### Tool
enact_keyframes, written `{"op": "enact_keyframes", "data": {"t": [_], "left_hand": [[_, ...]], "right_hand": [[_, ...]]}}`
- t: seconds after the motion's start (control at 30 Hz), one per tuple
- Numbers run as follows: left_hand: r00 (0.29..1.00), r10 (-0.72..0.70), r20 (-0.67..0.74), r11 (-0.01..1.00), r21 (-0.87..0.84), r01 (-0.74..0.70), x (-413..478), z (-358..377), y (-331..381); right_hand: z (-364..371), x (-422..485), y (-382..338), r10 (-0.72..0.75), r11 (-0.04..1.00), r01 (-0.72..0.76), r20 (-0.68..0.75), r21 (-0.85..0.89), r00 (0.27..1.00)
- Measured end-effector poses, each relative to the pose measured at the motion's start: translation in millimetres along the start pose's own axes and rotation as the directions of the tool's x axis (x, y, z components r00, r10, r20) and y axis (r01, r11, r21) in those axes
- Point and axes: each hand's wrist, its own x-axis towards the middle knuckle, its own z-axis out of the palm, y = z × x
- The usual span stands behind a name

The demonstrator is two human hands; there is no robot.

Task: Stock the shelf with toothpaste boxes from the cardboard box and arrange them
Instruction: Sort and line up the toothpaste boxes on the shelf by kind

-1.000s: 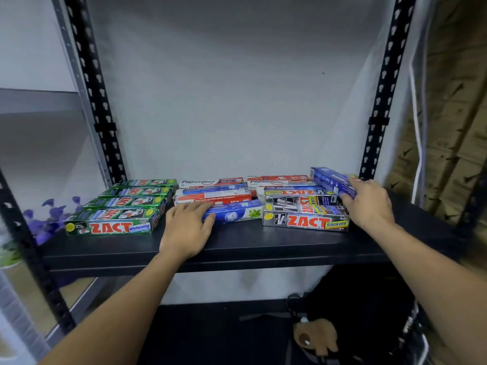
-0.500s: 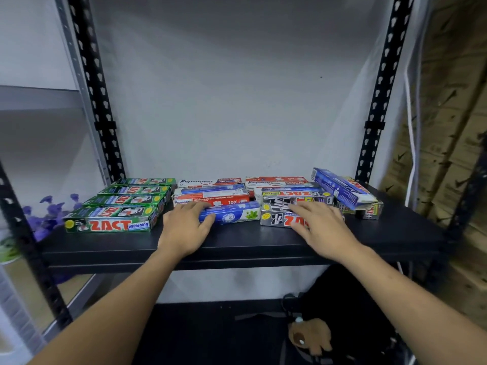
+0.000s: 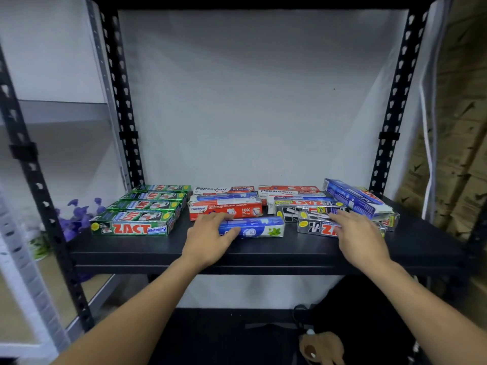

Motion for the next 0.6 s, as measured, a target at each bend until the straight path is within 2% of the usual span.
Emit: {"op": "enact_keyframes", "data": {"t": [0.13, 0.23, 0.3, 0.5, 0.6], "left_hand": [[1.0, 0.028, 0.006, 0.997, 0.066, -0.028, 6.6, -4.4, -3.4], [0.992, 0.063, -0.108, 0.991, 0.121, -0.049, 12.8, -16.6, -25.1], [0.988, 0.087, -0.128, 0.983, 0.172, -0.065, 15.0, -21.9, -40.4], [1.0, 0.008, 0.004, 1.0, 0.001, -0.008, 16.4, -21.6, -48.3], [0.997, -0.041, 0.072, 0.999, -0.023, 0.042, 17.3, -22.3, -49.2]], "right_hand": [[1.9, 0.4, -27.1, -0.105, 0.989, 0.109, -0.046, 0.097, 0.993], [5.3, 4.4, -49.3, -0.195, 0.965, 0.195, -0.016, 0.179, 0.981], [7.2, 10.9, -63.8, -0.23, 0.95, 0.224, 0.003, 0.216, 0.973], [13.0, 53.9, -108.5, -0.245, 0.919, 0.224, 0.023, 0.326, 0.969], [20.8, 83.0, -129.5, -0.248, 0.921, 0.206, 0.089, 0.33, 0.965]]}}
